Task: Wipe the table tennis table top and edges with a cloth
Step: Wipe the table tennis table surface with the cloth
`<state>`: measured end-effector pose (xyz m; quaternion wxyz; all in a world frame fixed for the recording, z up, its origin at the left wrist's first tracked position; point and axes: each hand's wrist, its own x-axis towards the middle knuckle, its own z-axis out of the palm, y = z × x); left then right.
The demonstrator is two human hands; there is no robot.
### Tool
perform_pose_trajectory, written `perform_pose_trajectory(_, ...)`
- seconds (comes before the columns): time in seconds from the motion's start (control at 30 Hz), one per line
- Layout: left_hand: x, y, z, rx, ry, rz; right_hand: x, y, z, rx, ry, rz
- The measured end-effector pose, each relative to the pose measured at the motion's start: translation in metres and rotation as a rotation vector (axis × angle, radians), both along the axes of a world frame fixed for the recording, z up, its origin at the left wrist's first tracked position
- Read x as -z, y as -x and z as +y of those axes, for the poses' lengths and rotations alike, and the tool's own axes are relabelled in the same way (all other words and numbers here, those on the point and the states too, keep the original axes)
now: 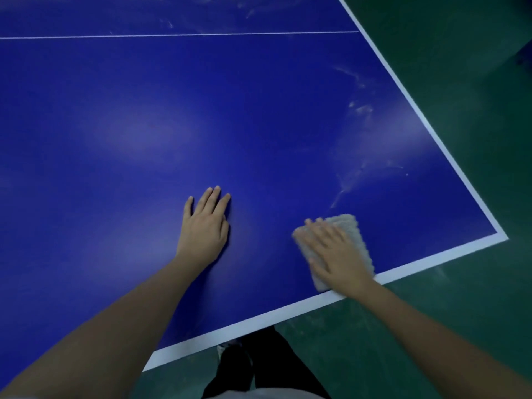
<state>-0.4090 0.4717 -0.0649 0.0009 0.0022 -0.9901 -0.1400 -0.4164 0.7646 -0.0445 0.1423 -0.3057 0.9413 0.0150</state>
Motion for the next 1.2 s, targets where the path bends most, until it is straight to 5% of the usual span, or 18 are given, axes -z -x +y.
perform_pose_trajectory(0.1,0.000,0.001,-0.001,0.003,0.005,0.007,0.004,-0.009,-0.002,0.368,0.007,0.066)
perform_pose_trajectory(0.17,0.001,0.001,-0.001,0.002,0.013,0.008,0.004,-0.027,-0.031,0.384,-0.003,0.110)
perform_pose_trajectory(0.5,0.001,0.001,-0.001,0.002,-0.004,0.020,0.013,-0.129,-0.176,-0.538,0.475,-0.098)
perform_pose_trajectory(0.7,0.001,-0.001,-0.002,0.009,-0.012,0.029,0.014,-0.110,-0.122,-0.696,0.128,-0.013)
perform_pose_trajectory(0.8,0.002,-0.001,-0.002,0.005,-0.024,0.028,0.009,-0.078,-0.053,-0.577,0.069,-0.072)
perform_pose_trajectory(0.97,0.003,0.000,-0.001,-0.001,-0.015,0.038,-0.005,-0.034,0.036,-0.041,0.004,-0.059)
perform_pose_trajectory(1.1,0.002,0.000,0.000,-0.004,-0.024,0.027,-0.001,-0.027,0.015,0.405,0.008,0.005)
perform_pose_trajectory(1.2,-0.003,0.002,-0.004,-0.004,-0.166,0.014,0.006,-0.050,-0.043,0.319,0.016,0.015)
